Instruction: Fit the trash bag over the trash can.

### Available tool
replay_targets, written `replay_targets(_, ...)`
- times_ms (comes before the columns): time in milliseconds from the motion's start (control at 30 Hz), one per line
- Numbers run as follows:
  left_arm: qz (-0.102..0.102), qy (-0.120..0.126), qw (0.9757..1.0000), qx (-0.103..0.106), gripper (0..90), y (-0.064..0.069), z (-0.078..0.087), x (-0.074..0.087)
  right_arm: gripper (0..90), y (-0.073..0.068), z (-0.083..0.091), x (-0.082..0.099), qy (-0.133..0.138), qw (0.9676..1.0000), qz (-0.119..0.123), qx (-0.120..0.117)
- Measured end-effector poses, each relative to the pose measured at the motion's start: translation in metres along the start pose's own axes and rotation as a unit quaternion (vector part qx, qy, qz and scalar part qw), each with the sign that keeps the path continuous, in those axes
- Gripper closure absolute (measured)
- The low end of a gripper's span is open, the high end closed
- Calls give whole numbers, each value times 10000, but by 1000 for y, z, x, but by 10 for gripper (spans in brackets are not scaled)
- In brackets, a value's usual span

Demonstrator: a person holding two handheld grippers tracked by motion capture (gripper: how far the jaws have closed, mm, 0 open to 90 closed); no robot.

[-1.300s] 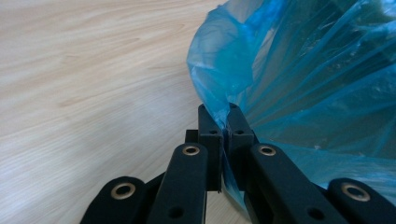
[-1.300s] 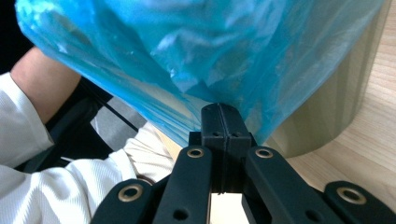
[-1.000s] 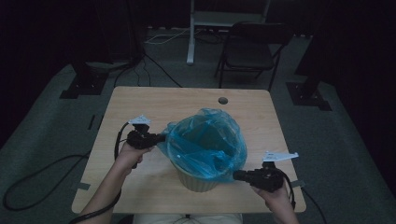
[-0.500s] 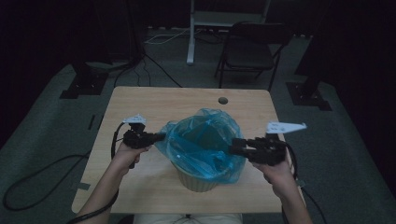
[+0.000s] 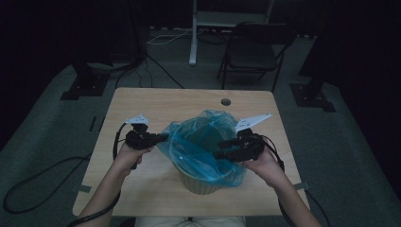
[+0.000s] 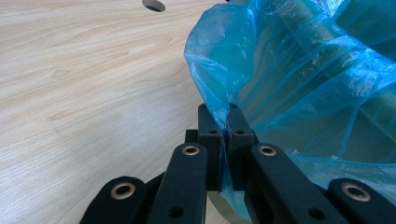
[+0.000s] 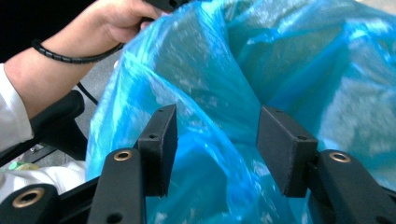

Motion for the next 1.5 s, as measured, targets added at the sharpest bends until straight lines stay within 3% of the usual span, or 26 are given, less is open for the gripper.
replay_targets(300, 27, -16, 10000, 16, 887, -1, -2, 2, 483, -9, -19, -12, -288, 9990, 302, -178)
replay_targets(367, 6, -26, 10000, 20, 887, 0, -3, 2, 525, -10, -25, -12, -403, 9984, 322, -225)
replay_targets(433, -1, -26, 10000, 23, 887, 0, -2, 2, 629, -10, -29, -11, -554, 9976, 353, -235)
replay_targets(533, 12, -5, 10000, 20, 887, -1, -1, 1, 900, -12, -31, -8, -701, 9962, 470, -222)
replay_targets(633, 25, 2, 10000, 12, 887, -1, 0, 2, 900, -16, -27, -10, -659, 9962, 542, -176)
replay_targets(667, 44, 16, 10000, 29, 887, -1, 0, 2, 900, -17, -23, -13, -536, 9971, 535, -119)
replay_targets(833, 45, 46, 10000, 13, 887, -1, 2, 2, 900, -29, -11, -20, -223, 9980, 526, -272)
replay_targets(933, 28, 55, 10000, 15, 887, -1, 4, 1, 900, -55, 4, -25, 285, 9964, 498, -630)
replay_targets(1067, 41, 61, 10000, 39, 887, -1, 5, 3, 900, -84, 10, -15, 572, 9943, 582, -692)
replay_targets(1267, 2, 36, 10000, 2, 886, 1, 5, 5, 900, -111, -9, 13, 804, 9926, 303, -856)
replay_targets(1500, 117, -38, 9999, -58, 887, -7, 0, 12, 900, -110, -34, 38, 1076, 9930, 113, -481)
Point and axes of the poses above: each handheld gripper's, and its own axes: z roughly backward along the jaws, x roughly out of its underside, y roughly to its right, the point moved 10 cm from there along -z, roughly forward along the jaws, and after that the axes turned 4 degrees about z, right-handed, at the moved point
